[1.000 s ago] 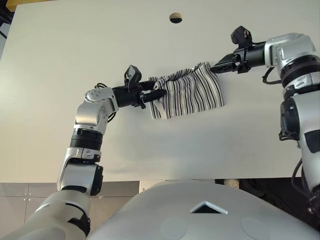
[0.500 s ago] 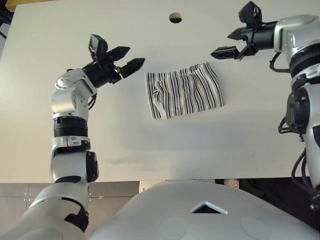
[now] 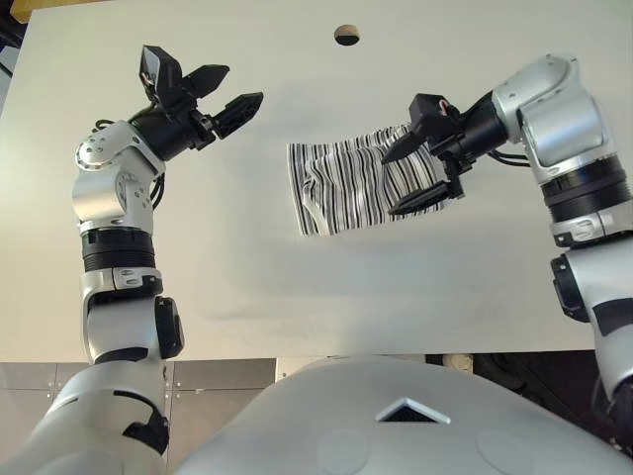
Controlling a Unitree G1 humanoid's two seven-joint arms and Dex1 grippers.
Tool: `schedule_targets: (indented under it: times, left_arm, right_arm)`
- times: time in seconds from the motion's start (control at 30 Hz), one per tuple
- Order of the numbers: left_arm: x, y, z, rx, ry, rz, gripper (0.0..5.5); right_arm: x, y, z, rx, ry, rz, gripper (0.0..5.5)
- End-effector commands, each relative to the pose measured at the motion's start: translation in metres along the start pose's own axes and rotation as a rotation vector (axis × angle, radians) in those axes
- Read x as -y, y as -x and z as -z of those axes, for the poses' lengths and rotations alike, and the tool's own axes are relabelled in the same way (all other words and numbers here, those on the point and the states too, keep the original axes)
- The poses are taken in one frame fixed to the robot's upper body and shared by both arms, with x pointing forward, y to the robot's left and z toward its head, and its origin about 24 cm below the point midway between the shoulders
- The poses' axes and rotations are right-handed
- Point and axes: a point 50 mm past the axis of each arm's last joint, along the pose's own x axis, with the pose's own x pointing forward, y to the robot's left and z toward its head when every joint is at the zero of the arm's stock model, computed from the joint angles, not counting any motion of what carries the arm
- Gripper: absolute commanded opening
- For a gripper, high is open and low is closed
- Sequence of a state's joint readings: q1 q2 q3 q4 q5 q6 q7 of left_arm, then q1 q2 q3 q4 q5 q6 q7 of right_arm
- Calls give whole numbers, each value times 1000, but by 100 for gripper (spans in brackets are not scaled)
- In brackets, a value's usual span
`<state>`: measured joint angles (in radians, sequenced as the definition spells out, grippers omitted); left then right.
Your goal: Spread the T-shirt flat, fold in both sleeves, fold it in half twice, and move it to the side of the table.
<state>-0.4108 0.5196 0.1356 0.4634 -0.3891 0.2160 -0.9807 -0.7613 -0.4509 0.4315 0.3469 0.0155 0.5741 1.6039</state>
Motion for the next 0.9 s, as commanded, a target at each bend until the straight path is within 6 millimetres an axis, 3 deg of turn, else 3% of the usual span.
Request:
schedule_targets:
  times: [0.03, 0.4, 0.53, 0.73, 0.9]
  left_arm:
    - [4, 3, 0, 0, -19, 16, 407]
    - [21, 0, 4, -8, -45, 86, 407]
    - [22, 0, 1, -5, -60, 91, 407]
    - [22, -4, -2, 1, -65, 104, 407]
    - [20, -3, -4, 4, -75, 103, 407]
  right_arm:
    - [4, -9, 2, -20, -18, 29, 546]
    - [42, -36, -5, 6, -150, 161, 546]
    - [55, -37, -6, -92, -135, 272, 546]
    - [69, -13, 28, -351, -65, 522, 546]
    - [68, 9, 58, -502, 42, 586, 546]
